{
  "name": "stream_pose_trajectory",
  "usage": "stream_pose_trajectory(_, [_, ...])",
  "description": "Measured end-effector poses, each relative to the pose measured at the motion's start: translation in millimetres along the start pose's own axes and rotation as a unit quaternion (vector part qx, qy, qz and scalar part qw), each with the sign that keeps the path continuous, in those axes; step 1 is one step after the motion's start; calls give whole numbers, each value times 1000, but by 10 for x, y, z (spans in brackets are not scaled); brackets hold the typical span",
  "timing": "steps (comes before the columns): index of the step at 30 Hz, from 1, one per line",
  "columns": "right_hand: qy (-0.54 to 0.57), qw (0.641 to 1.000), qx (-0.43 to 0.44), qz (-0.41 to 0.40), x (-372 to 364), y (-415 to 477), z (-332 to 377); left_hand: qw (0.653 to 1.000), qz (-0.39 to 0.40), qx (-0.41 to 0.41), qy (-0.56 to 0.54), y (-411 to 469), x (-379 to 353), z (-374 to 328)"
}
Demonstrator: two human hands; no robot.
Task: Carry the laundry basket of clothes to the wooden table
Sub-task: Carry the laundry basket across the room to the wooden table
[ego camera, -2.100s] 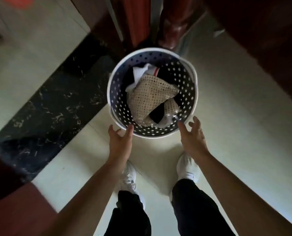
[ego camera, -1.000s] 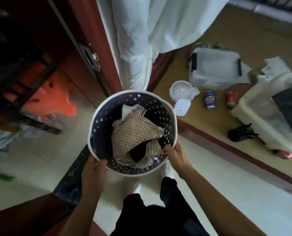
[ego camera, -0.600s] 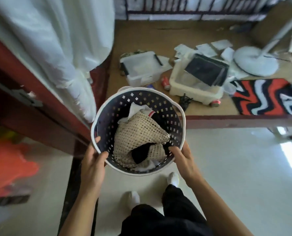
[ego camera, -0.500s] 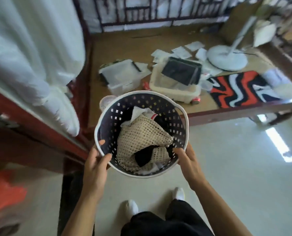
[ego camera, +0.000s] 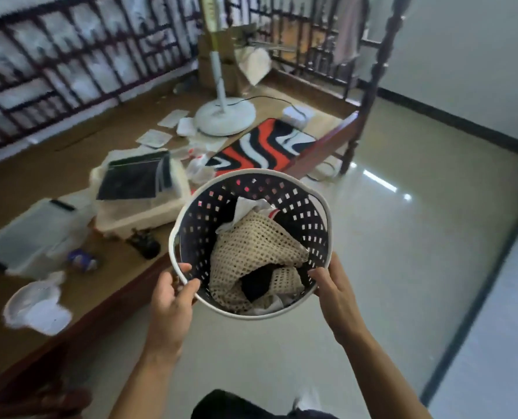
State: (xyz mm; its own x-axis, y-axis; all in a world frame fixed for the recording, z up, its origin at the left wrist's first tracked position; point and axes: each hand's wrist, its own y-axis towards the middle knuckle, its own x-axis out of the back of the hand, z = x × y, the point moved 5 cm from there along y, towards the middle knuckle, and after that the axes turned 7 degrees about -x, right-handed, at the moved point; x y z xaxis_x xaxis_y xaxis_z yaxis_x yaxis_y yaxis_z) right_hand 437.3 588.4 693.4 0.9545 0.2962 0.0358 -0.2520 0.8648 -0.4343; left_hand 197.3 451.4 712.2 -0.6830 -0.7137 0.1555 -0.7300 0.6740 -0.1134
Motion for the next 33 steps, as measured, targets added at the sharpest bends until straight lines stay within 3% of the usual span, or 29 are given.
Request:
stream_pose_trajectory(14, [56,989,-30,-135,2141,1696,638,984,178,22,-1,1296,-3145,-506])
stream_pose_trajectory(25, [166,932,-1,-324,4102,2807,1450,918,396,-36,0,2173,-6328,-1497])
stream_pose_trajectory(29, [194,917,0,-348,4834,3402,1551,902,429,-51,14,2356,-7458,-1654])
stream_pose_trajectory(33, [187,923,-1,-335,5541,4106,1841,907,418,-52,28,2598,-8393,-1855])
